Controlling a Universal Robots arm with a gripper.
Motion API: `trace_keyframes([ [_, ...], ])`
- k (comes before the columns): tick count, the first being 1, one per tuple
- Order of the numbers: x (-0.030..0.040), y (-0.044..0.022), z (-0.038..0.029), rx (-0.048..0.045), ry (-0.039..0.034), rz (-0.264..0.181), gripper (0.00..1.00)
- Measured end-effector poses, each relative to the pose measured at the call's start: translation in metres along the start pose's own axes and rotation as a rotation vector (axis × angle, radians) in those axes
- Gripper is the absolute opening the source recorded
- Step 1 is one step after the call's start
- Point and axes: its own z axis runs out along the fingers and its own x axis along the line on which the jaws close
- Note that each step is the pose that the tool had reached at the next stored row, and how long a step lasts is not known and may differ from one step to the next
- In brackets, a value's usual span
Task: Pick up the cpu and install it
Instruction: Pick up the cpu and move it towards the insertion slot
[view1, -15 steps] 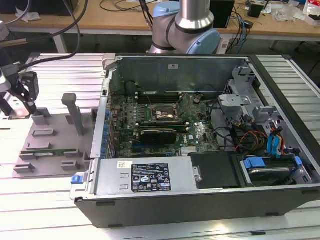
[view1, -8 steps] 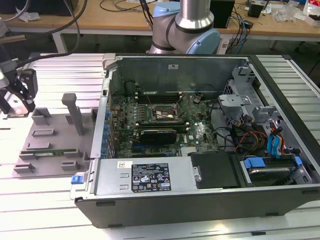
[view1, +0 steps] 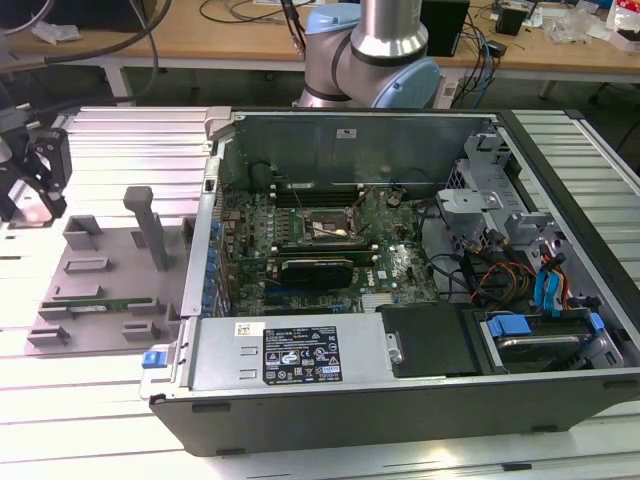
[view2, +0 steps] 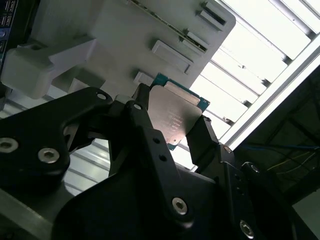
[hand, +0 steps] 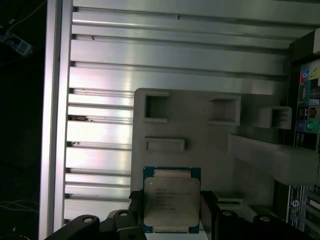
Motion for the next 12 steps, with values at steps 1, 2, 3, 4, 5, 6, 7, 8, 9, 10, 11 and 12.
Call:
trace_keyframes([
  [1, 0.0000, 0.0000, -0.0005, 0.0002, -0.0001, 0.000, 0.55],
  [2, 0.0000, 0.0001, -0.0018, 0.0007, 0.0000, 0.000, 0.55],
  [3, -0.0001, 0.0001, -0.0030, 0.0011, 0.0000, 0.000, 0.55],
  [4, -0.0001, 0.0001, -0.0045, 0.0019, 0.0000, 0.000, 0.55],
  [5, -0.0002, 0.0003, -0.0052, 0.0024, -0.0001, 0.000, 0.55],
  [6, -0.0002, 0.0004, -0.0057, 0.0031, -0.0001, 0.000, 0.55],
  [7, -0.0001, 0.0005, -0.0068, 0.0041, 0.0005, 0.000, 0.55],
  [8, -0.0002, 0.0006, -0.0080, 0.0048, 0.0003, 0.000, 0.55],
  [9, -0.0003, 0.0007, -0.0094, 0.0052, 0.0003, 0.000, 0.55],
  [10, -0.0003, 0.0007, -0.0111, 0.0054, 0.0003, 0.000, 0.55],
  [11, -0.0003, 0.0006, -0.0128, 0.0055, 0.0003, 0.000, 0.55],
  [12, -0.0004, 0.0006, -0.0151, 0.0056, 0.0003, 0.000, 0.55],
])
